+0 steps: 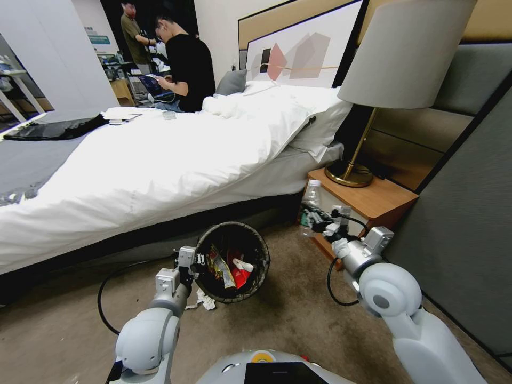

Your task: Pick up the trash bin, then pick up the garbage from the floor and place it into the trash bin.

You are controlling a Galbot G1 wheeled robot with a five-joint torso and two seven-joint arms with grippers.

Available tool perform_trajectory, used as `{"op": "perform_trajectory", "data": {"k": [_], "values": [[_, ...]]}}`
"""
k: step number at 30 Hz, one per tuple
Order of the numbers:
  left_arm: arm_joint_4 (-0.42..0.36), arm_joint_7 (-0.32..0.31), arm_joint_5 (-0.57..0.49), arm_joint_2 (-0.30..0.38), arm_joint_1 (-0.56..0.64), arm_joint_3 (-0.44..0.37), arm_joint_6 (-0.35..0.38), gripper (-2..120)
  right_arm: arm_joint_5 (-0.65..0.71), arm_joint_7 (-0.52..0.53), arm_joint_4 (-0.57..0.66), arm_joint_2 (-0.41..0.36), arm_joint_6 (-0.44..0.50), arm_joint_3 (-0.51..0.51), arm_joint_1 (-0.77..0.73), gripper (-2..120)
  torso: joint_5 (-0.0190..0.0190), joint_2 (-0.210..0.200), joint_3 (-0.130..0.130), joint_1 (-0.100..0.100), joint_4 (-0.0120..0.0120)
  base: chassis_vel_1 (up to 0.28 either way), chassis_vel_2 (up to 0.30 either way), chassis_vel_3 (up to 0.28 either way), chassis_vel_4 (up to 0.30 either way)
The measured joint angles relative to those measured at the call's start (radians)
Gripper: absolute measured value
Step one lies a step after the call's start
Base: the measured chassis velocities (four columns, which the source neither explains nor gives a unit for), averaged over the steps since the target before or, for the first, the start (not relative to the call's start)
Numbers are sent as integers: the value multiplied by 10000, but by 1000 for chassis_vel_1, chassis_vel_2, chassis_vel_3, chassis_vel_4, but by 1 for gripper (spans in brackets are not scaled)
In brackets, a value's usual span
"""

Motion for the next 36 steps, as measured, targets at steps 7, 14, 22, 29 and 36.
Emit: {"op": "perform_trajectory", "data": {"k": [7, 14, 22, 29, 36], "values": [[8, -26, -1, -10, -32, 51, 41, 1, 14, -549, 138, -160, -108, -1483, 851, 24, 0, 0, 0, 0, 0, 0, 0, 0, 0], [44, -33, 2, -23, -52, 87, 51, 1, -66, -552, 37, -92, -250, -3048, 1575, 24, -1, 0, 0, 1, 1, 0, 0, 0, 0], [54, -36, 20, -65, -86, 115, 53, 1, -333, -8, -388, 109, -456, -4666, 1864, 24, -1, 0, 0, 1, 0, 0, 0, 0, 0], [64, -36, 22, -78, -110, 109, 54, 1, -695, 178, -656, 140, -516, -5197, 1724, 24, -1, 0, 0, 1, 0, 0, 0, 0, 0], [72, -36, 22, -74, -132, 95, 54, 1, -1040, 269, -902, 253, -568, -5476, 1674, 24, 0, 0, 0, 0, 0, 0, 0, 0, 0]]}}
